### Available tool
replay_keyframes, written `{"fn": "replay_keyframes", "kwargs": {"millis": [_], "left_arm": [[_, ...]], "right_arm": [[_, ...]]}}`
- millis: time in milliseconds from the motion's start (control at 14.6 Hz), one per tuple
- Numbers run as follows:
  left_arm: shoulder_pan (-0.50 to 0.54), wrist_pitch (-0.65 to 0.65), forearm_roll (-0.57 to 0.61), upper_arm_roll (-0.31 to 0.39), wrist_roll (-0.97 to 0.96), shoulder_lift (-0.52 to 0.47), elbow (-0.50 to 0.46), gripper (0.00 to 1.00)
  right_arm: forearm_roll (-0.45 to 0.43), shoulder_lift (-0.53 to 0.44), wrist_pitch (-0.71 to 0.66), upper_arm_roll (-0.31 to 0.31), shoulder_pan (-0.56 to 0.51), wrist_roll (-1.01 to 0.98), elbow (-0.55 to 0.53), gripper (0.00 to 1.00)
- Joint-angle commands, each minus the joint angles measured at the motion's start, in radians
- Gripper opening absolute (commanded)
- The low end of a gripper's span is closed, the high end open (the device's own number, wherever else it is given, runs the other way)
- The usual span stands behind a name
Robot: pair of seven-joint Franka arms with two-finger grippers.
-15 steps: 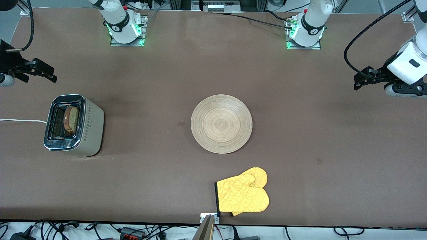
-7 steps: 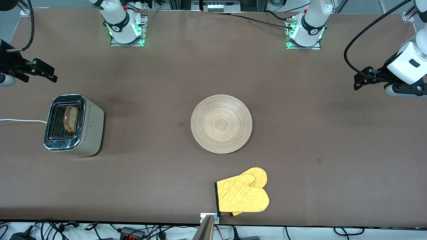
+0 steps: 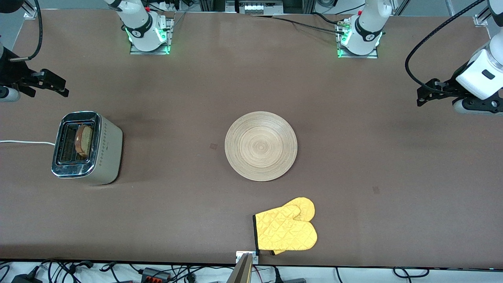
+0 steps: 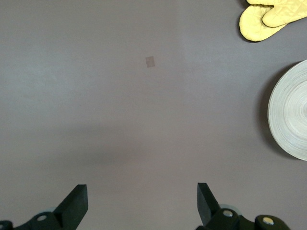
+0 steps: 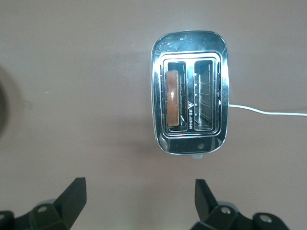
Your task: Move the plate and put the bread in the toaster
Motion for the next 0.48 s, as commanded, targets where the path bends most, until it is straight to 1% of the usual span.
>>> {"fn": "replay_keyframes", "kwargs": {"millis": [0, 411], "left_arm": [[0.001, -0.019, 0.017, 0.000, 0.016, -0.004, 0.013, 1.00], [0.001, -0.019, 0.017, 0.000, 0.016, -0.004, 0.013, 1.00]], "right_arm": [[0.000, -0.018, 0.004, 0.020, -0.021, 0.014, -0.019, 1.00], [0.000, -0.020, 0.000, 0.020, -0.021, 0.016, -0.019, 1.00]]}}
